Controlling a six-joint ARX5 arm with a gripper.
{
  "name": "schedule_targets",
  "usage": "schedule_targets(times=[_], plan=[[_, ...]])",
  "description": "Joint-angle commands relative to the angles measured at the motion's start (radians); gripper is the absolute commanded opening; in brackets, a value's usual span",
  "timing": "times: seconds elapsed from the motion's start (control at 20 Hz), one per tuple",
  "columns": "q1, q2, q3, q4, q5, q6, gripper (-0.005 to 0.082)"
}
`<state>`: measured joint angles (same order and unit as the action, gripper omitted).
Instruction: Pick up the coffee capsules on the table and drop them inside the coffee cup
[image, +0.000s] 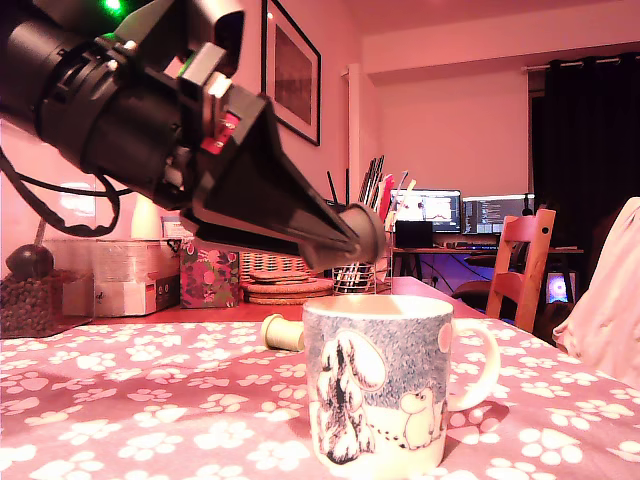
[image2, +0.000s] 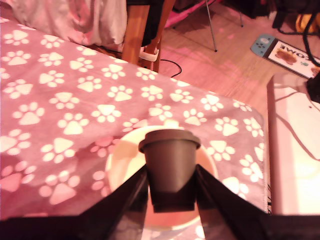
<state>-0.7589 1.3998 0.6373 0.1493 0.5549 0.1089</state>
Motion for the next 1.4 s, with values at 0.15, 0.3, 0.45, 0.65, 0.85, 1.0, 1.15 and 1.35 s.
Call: schedule_targets(times=[0.15, 0.3, 0.45, 0.65, 0.85, 1.0, 1.15, 1.35], plan=[[-0.022, -0.014, -0.006, 0.014, -0.057, -0.008, -0.0018], [-0.041, -0.012, 0.034, -0.029, -0.093, -0.015, -0.0018], [-0.057, 0.002, 0.079, -0.098, -0.119, -0.015, -0.0018], [-0.063, 0.015, 0.099, -0.129, -0.138, -0.024, -0.0017], [-0.067, 0.015, 0.104, -0.161, -0.143, -0.030, -0.0016], [-0.072, 0.016, 0.104, -0.179, -0.146, -0.031, -0.0016], [-0.073, 0.053, 0.124, -0.199, -0.146, -0.054, -0.0012], [-0.076, 0.136, 0.194, -0.257, -0.146, -0.049, -0.0011]])
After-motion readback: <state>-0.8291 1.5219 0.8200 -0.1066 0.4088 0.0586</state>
